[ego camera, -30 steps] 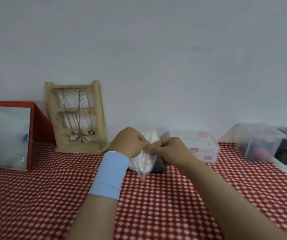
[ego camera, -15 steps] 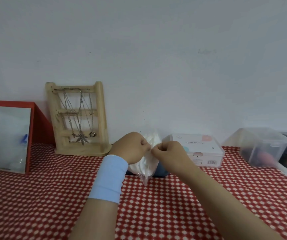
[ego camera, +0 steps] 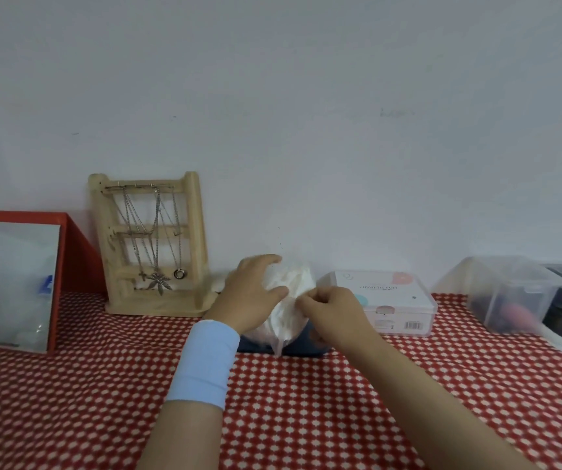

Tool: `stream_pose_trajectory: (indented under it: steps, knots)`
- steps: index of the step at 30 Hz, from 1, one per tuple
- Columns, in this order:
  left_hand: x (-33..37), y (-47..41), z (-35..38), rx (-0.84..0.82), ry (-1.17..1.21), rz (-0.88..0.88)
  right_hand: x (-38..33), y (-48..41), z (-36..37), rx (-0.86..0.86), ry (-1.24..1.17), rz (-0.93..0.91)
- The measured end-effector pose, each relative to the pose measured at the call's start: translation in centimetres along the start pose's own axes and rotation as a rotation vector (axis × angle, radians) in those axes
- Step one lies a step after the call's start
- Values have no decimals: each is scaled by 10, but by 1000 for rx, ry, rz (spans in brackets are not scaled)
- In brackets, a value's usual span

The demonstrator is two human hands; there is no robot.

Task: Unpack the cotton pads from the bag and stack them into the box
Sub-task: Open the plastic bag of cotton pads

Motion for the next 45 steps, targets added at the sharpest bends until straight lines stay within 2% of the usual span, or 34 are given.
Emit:
stream_pose_trajectory:
  steps: [3, 8, 11, 13, 15, 17, 20, 28, 37, 39, 42, 45]
  knots:
    - [-8, 0, 13, -79, 127, -23, -4, 3, -2, 11, -33, -4]
    - [1, 0, -3, 70, 63, -24, -15, 1, -18, 40, -50, 5]
    - [10, 1, -1, 19, 61, -48, -27, -1, -35, -36, -52, 45]
    - [16, 2, 3, -33, -25, -42, -24, -1, -42, -83, -1, 101]
    - [23, 3, -4, 18, -108, -28, -18, 0, -42, -105, 50, 132]
    - [27, 2, -9, 51, -13, -28, -16, 1, -35, -122, 31, 137]
    - [26, 1, 1, -20, 98, -45, -18, 3, -27, -167, 19, 128]
    - [19, 0, 7, -76, 239, -53, -18, 8, -22, -211, -59, 165]
    - [13, 0, 13, -95, 310, -69, -10, 7, -21, -152, -118, 223]
    - [14, 0, 12, -83, 310, -70, -16, 6, -24, -133, 48, 161]
    - [22, 1, 13, -75, 227, -31, -29, 8, -20, -163, 528, 25]
    - [27, 2, 14, -97, 202, -16, -29, 8, -16, -175, 645, -37]
Point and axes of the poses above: each hand's wrist, its own y-axis away from the middle knuckle, its own z-axis out of the palm, x = y × z, the point moved 10 cm from there along -y, towards the middle knuckle, and after that the axes turned 14 degrees about -y, right-handed, at the moved point
